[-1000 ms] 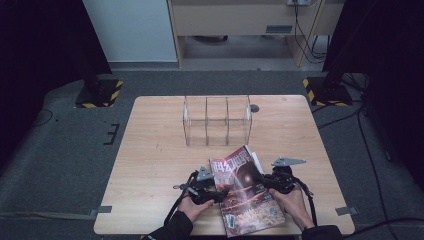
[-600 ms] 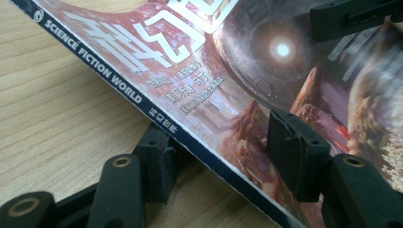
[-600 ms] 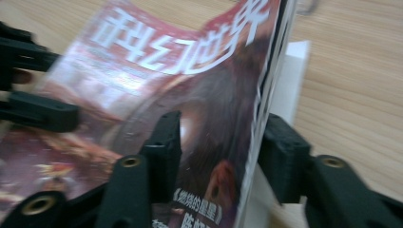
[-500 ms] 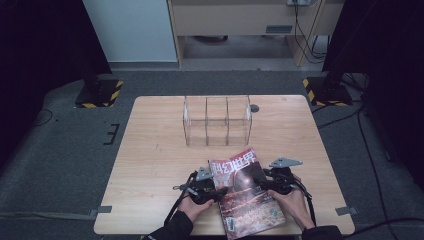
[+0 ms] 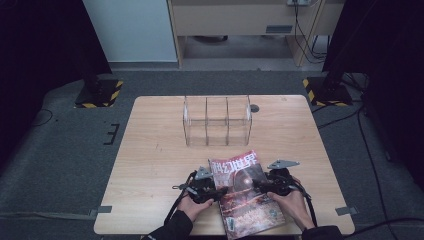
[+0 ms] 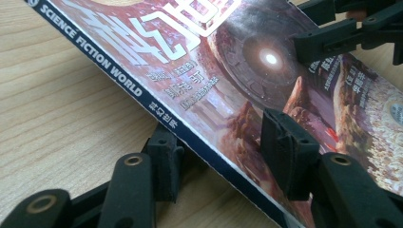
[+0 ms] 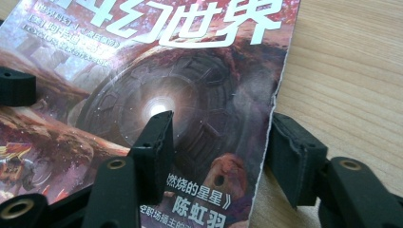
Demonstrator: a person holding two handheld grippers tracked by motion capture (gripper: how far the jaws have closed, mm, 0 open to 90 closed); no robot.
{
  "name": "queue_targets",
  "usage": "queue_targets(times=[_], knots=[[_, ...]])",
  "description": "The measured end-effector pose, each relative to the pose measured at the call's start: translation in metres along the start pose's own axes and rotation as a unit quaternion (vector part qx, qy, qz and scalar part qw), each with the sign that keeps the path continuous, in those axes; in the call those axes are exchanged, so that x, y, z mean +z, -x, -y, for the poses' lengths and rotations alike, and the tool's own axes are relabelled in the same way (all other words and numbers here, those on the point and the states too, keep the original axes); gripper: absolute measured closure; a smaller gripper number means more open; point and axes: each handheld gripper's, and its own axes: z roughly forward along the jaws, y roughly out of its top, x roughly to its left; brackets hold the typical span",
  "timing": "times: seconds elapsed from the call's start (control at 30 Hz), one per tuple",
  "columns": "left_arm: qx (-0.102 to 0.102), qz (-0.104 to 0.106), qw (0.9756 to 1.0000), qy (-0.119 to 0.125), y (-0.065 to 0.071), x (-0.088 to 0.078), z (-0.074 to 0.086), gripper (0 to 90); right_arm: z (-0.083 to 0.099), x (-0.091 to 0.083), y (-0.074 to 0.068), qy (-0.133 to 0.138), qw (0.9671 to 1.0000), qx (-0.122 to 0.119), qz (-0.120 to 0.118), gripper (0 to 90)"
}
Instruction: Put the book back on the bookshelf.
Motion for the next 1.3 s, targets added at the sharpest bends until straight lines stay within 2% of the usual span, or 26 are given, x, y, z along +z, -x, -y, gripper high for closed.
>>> queue_targets(times=[0.17, 0.53, 0.6, 0.67, 0.87, 0.9, 0.97, 1.1, 1.3], knots=[[-0.007, 0.005, 1.0000, -0.001, 0.001, 0.006, -0.002, 51.7, 0.000, 0.000, 0.000, 0.006, 1.0000, -0.001, 0.001, 45.7], [-0.019, 0.013, 0.9997, -0.013, 0.000, 0.006, -0.006, 54.8, -0.001, 0.001, 0.000, 0.016, 0.9998, -0.008, -0.007, 45.7], [-0.021, 0.014, 0.9996, -0.013, 0.001, 0.006, -0.007, 56.3, -0.001, 0.001, 0.000, 0.014, 0.9999, -0.001, -0.009, 45.3], [-0.020, 0.013, 0.9997, -0.010, 0.003, 0.004, -0.008, 58.5, -0.001, 0.002, 0.000, 0.013, 0.9999, -0.004, -0.009, 42.0], [-0.018, 0.014, 0.9997, -0.006, 0.006, -0.002, -0.011, 62.8, -0.001, 0.004, -0.002, 0.011, 0.9999, -0.003, -0.012, 39.8], [-0.026, 0.020, 0.9995, -0.004, 0.005, -0.004, -0.012, 63.7, -0.001, 0.003, -0.002, 0.010, 0.9998, -0.001, -0.015, 40.4], [-0.026, 0.020, 0.9994, -0.004, 0.005, -0.005, -0.012, 64.8, -0.001, 0.003, -0.002, 0.010, 0.9998, 0.003, -0.019, 40.8], [-0.048, 0.024, 0.9986, 0.001, 0.005, -0.009, -0.015, 67.2, -0.001, 0.003, -0.002, 0.015, 0.9996, 0.003, -0.025, 41.6], [-0.050, 0.020, 0.9984, 0.017, 0.005, -0.015, -0.017, 70.3, -0.001, 0.002, -0.002, 0.018, 0.9994, 0.004, -0.030, 41.6]])
